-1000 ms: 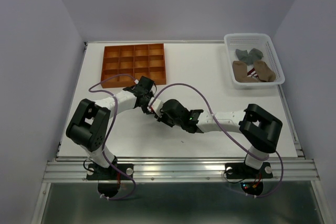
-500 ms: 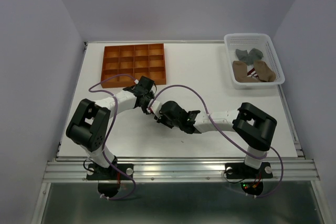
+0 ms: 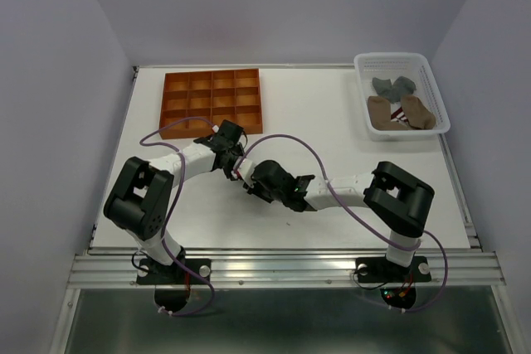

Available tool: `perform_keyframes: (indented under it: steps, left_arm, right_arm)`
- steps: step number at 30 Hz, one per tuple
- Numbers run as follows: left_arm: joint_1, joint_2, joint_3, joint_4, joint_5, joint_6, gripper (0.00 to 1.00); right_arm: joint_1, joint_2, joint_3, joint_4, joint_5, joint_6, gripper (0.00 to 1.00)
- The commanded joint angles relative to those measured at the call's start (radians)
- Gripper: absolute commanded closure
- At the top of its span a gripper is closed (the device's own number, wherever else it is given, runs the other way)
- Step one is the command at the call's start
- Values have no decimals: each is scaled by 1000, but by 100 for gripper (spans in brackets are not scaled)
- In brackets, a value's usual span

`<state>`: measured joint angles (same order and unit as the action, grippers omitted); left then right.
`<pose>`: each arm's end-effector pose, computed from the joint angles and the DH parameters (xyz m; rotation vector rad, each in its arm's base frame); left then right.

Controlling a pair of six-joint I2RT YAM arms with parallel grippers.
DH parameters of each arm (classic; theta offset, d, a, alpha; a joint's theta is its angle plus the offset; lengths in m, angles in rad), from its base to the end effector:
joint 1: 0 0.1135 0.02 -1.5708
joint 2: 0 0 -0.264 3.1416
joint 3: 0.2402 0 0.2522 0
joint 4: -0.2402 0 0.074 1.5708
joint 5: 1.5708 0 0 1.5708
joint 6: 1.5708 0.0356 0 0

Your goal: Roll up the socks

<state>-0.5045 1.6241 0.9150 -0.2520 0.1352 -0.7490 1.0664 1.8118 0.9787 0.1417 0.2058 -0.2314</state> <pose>0.2792 -0.1597 0.1736 -0.2675 2.6407 -0.6352 0.1881 0.3257 0.1595 -1.2733 1.8597 0.2169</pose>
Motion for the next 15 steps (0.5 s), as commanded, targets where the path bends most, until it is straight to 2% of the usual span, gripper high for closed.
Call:
perform_keyframes:
  steps: [1,3,10,15]
  left_arm:
    - [0,-53,19,-15,9,2,67]
    - [0,-66,19,-15,9,2,67]
    - [12,-101,4,-15,0,-1,64]
    - [18,-113,-4,-4,3,-1,64]
  right_arm:
    - [-16,20,3,52,-9,15,76]
    - [-34,23,3,55,-40,32,80]
    - [-56,34,6,53,-65,47,80]
    - [-83,21,17,53,-126,93,92]
